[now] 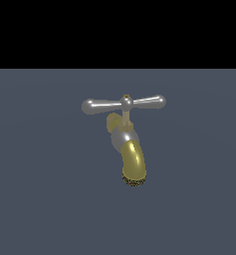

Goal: Turn on the faucet by rotating a designated handle.

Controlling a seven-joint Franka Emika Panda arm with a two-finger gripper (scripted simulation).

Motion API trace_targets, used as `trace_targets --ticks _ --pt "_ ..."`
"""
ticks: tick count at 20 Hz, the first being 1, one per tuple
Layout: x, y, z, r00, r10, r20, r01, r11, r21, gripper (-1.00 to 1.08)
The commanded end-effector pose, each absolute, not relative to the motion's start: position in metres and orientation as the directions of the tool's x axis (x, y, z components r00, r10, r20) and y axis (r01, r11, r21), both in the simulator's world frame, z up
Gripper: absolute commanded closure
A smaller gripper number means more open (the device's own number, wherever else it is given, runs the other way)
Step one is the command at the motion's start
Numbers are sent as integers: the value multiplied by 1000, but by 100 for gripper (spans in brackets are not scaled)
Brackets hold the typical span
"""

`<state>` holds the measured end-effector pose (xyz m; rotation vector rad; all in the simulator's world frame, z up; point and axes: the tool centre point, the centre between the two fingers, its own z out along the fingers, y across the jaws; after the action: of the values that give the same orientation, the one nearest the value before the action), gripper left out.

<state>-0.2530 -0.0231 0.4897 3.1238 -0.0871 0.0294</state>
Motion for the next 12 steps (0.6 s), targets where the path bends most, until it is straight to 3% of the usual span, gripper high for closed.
trace_targets --ticks 1,12 --pt "-253 -23 490 998 -56 19 -56 -998 16 108" --pt "-247 -11 474 993 -120 19 -121 -993 14 108"
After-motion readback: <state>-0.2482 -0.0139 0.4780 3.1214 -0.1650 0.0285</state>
